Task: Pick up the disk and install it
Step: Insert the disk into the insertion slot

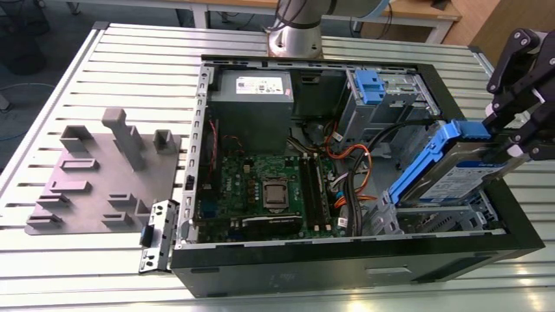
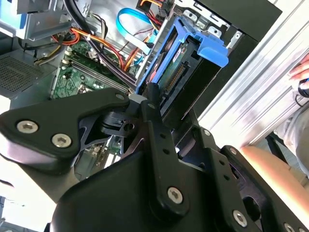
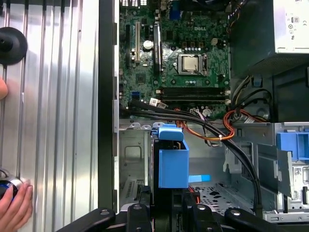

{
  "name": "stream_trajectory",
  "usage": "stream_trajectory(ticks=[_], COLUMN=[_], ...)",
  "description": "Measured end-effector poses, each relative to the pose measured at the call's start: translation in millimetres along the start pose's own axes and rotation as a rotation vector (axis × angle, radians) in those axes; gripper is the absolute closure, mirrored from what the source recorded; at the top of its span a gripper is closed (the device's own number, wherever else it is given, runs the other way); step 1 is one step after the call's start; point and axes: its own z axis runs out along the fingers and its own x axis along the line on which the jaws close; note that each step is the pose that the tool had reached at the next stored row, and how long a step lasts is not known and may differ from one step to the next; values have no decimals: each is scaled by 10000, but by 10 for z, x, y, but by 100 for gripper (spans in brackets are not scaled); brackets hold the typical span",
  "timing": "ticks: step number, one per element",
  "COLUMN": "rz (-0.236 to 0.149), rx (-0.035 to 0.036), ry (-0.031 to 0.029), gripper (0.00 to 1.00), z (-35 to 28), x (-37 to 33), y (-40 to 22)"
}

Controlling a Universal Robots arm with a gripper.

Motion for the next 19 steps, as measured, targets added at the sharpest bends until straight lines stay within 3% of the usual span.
stream_trajectory(ticks=[4, 19], rz=[-1, 0], rx=[0, 0], ry=[1, 0], gripper=[65, 65], z=[52, 78], x=[3, 4], y=[-3, -4])
